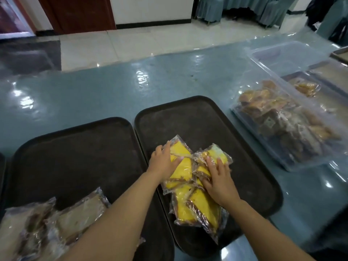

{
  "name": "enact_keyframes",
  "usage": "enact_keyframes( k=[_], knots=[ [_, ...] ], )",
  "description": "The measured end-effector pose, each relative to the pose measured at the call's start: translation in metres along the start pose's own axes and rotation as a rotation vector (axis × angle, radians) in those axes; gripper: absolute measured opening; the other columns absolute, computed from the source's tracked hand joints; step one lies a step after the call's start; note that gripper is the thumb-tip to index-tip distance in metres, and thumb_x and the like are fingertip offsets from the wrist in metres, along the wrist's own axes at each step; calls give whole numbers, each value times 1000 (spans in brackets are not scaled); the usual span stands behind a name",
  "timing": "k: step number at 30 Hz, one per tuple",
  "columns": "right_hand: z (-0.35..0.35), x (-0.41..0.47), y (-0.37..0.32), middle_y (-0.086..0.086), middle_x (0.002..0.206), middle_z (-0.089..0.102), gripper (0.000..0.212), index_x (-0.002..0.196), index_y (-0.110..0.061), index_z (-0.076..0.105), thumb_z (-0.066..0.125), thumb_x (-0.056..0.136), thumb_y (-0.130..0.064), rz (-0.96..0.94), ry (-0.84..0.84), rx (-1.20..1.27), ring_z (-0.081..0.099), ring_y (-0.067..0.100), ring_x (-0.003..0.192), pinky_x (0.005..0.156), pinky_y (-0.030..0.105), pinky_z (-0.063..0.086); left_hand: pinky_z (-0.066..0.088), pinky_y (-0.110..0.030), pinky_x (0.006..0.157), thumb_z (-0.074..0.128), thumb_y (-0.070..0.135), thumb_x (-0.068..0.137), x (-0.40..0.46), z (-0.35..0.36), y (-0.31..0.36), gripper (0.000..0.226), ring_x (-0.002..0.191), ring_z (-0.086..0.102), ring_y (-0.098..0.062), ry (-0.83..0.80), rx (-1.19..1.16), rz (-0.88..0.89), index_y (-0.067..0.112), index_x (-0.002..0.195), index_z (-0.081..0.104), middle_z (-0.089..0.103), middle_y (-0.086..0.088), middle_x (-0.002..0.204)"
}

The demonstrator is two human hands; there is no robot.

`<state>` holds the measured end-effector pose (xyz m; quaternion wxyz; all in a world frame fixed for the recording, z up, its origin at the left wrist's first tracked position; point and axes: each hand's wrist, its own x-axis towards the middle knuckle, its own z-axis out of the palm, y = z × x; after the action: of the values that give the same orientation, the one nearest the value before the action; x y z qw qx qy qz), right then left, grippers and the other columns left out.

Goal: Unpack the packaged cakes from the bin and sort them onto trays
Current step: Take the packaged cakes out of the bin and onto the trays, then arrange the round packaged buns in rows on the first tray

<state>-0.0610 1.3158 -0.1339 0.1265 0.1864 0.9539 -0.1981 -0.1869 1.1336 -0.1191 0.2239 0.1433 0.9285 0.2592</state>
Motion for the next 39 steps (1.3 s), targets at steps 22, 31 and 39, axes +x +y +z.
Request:
enact_keyframes(
  k=[22,31,39],
  knots=[
    [-37,-116,-128,5,159,17,72,151,-29,19,33,89,-63,-488,203,24,4,28,147,118,46,16,29,-29,111,50,44,94,-188,-100,-40,54,135,33,-13,267,43,393,23,143,39,41,5,146],
    [20,-225,-262,3,159,17,67,150,-30,22,45,91,-51,-800,59,64,3,18,147,119,36,14,30,-28,110,35,57,85,-360,-135,-171,68,134,36,-11,370,163,307,27,146,33,40,5,147],
    [113,-314,-381,1,157,22,75,150,-30,23,28,85,-65,-889,-61,44,15,21,146,115,45,25,38,-38,107,41,56,86,-501,-160,-314,63,132,41,-15,435,171,121,25,140,44,45,4,144]
  ],
)
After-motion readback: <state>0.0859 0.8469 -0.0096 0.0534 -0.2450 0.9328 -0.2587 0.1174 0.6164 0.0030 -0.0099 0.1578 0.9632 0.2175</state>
